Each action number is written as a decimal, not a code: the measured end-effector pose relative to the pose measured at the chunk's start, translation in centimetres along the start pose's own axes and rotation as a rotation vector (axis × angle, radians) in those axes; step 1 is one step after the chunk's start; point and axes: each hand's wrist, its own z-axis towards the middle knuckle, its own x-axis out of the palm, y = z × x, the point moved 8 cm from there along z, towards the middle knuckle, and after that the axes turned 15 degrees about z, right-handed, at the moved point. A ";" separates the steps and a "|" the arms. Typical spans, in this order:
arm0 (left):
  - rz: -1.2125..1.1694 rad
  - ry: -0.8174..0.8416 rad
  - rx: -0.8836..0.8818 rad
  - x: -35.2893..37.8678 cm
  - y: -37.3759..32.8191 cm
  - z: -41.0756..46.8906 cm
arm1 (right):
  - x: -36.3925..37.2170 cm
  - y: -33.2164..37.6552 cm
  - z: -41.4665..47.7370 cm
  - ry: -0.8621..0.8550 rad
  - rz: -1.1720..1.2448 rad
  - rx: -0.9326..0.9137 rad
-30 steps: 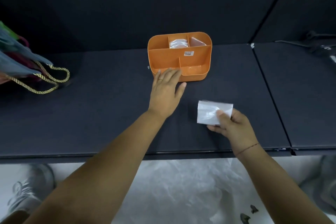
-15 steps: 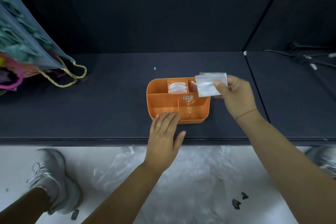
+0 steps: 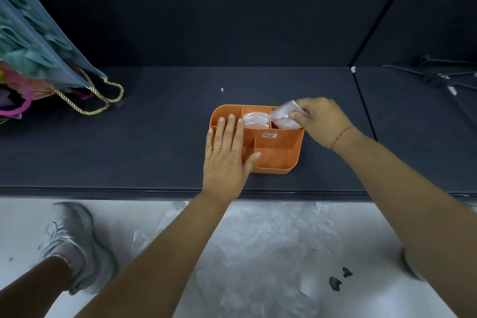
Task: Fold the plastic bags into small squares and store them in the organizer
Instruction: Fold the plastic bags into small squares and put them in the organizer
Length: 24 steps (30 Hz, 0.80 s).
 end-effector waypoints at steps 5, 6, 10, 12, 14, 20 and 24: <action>0.064 0.006 0.014 0.0 -0.1 -0.1 | 0.9 1.1 2.7 0.103 -0.445 -0.043; 0.086 0.015 0.019 0.1 0.0 -0.1 | 0.8 1.0 3.0 0.098 -0.491 -0.041; 0.118 0.050 0.040 0.8 0.2 -0.2 | -0.1 0.5 2.8 0.079 -0.455 -0.021; 0.096 0.065 0.033 1.1 0.1 -0.1 | -0.1 0.2 2.5 0.092 -0.410 -0.015; 0.055 0.059 0.020 1.1 -0.1 -0.2 | 0.2 0.1 2.4 0.103 -0.397 -0.007; -0.004 0.031 0.017 1.1 -0.2 -0.2 | 1.7 0.8 2.5 0.056 -0.582 -0.037; 0.002 0.035 0.017 1.1 -0.2 -0.2 | 0.5 1.1 2.3 0.013 -0.465 -0.044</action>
